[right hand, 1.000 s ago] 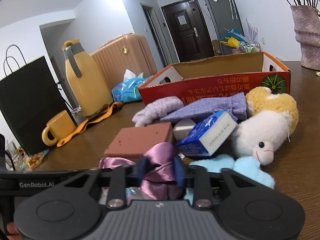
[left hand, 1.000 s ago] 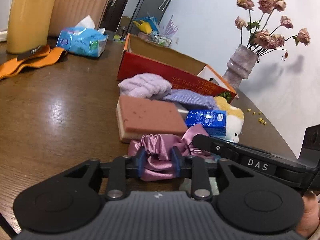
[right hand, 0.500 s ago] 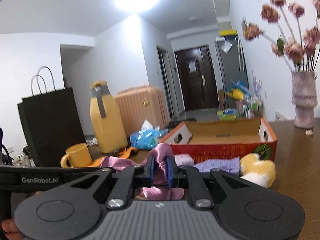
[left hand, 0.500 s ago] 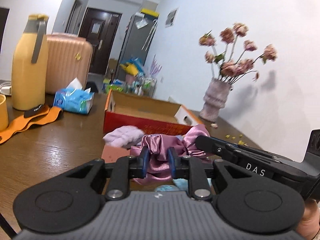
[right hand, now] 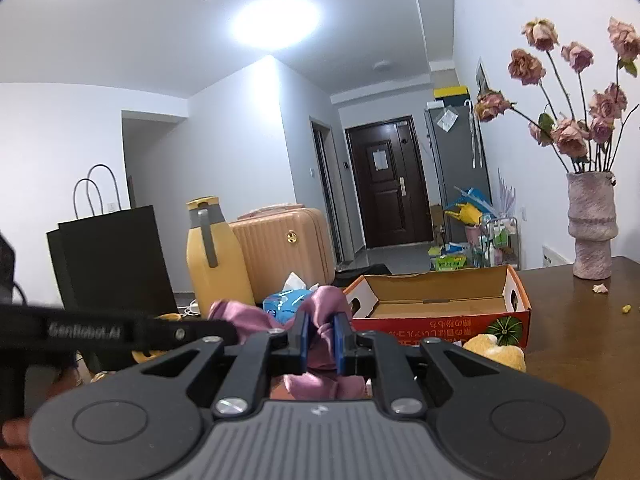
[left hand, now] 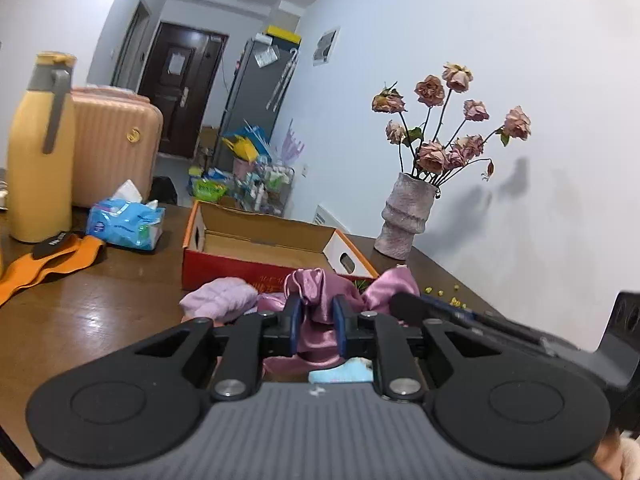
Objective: Organize soft objects
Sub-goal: 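Lift the pink bow with both tools and carry it into the cardboard box, then open both tools to release the bow inside the box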
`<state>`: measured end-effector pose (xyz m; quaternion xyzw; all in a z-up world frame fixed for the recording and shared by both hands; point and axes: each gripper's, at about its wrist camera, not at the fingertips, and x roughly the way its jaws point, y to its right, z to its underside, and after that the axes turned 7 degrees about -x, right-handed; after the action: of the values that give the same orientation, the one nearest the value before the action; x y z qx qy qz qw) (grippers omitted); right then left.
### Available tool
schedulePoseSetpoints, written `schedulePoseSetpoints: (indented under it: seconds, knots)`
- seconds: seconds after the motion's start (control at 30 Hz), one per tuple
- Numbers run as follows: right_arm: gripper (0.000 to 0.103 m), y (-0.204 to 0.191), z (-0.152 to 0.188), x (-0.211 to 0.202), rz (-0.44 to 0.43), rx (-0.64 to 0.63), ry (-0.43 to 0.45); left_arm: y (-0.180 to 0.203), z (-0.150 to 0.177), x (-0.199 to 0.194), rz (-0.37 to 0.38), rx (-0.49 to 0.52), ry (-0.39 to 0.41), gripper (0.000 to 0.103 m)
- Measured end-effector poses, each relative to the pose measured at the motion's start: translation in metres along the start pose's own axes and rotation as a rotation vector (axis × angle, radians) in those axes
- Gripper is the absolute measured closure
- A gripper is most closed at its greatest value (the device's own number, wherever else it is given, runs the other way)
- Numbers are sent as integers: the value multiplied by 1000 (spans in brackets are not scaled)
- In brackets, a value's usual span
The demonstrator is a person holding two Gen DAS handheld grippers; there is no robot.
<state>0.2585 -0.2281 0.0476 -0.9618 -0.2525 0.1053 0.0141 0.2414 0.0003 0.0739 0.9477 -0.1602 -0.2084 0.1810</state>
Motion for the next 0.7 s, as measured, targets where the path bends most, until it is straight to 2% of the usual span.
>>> schedulePoseSetpoints:
  seconds: [0.17, 0.23, 0.4, 0.53, 0.6, 0.7]
  knots:
    - [92, 42, -38, 66, -17, 60, -49, -10, -66, 66, 14, 7, -50, 88]
    - [92, 64, -59, 112, -28, 92, -90, -19, -93, 101, -7, -5, -53, 89]
    - [93, 106, -90, 237, 11, 97, -226, -55, -151, 211, -62, -29, -82, 90]
    - [93, 141, -89, 335, 42, 139, -361, -98, -170, 302, -122, -68, -172, 90]
    - [93, 156, -80, 374, 49, 157, -421, -120, -169, 338, -164, -101, -211, 90]
    - [93, 166, -63, 417, 74, 170, -494, -138, -161, 378, -241, -72, -243, 88]
